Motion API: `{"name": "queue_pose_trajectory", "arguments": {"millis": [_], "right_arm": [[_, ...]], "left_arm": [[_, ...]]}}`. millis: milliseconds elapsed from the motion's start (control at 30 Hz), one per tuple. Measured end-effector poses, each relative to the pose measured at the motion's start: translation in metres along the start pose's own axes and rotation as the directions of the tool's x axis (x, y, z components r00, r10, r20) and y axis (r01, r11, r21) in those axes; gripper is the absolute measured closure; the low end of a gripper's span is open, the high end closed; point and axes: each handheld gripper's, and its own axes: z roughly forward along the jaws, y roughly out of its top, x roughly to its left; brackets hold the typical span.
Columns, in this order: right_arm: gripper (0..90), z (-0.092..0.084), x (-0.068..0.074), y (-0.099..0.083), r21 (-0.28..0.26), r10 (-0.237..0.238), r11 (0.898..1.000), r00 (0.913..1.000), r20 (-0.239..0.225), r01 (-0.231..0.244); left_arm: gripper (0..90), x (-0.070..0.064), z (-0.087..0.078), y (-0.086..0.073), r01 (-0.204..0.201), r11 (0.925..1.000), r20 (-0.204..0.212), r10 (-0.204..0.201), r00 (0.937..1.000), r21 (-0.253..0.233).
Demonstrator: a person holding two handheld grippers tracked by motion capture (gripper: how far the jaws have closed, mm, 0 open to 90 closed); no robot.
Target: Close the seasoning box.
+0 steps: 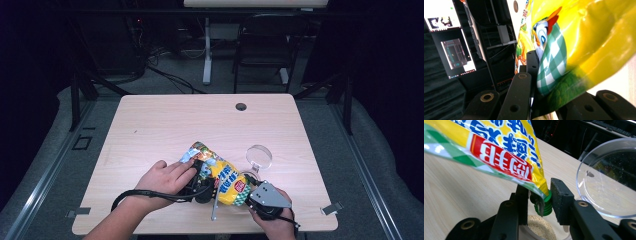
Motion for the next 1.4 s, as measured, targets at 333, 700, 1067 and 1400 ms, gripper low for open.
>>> {"name": "queue_pose_trajectory", "arguments": {"millis": [333, 700, 1067, 1400], "right_arm": [[63.1, 0.0, -0.002, -0.002, -0.008, 0.007, 1.0, 1.0, -0.007, -0.007], [55.1, 0.001, -0.003, -0.004, -0.014, 0.024, 1.0, 0.9997, -0.003, -0.024], [52.0, 0.002, -0.006, -0.006, -0.016, 0.045, 0.999, 0.999, -0.001, -0.045], [51.5, 0.002, -0.006, -0.006, -0.017, 0.053, 0.998, 0.9986, -0.003, -0.053]], "left_arm": [[88.0, -0.008, 0.005, -0.006, 0.088, 0.9956, 0.054, -0.086, 0.9948, -0.032], [88.1, -0.019, 0.011, -0.014, 0.203, 0.9772, 0.096, -0.197, 0.9757, -0.061], [88.4, -0.031, 0.02, -0.026, 0.358, 0.9281, 0.175, -0.338, 0.9247, -0.101], [88.4, -0.041, 0.026, -0.033, 0.458, 0.8797, 0.237, -0.421, 0.8754, -0.128]]}}
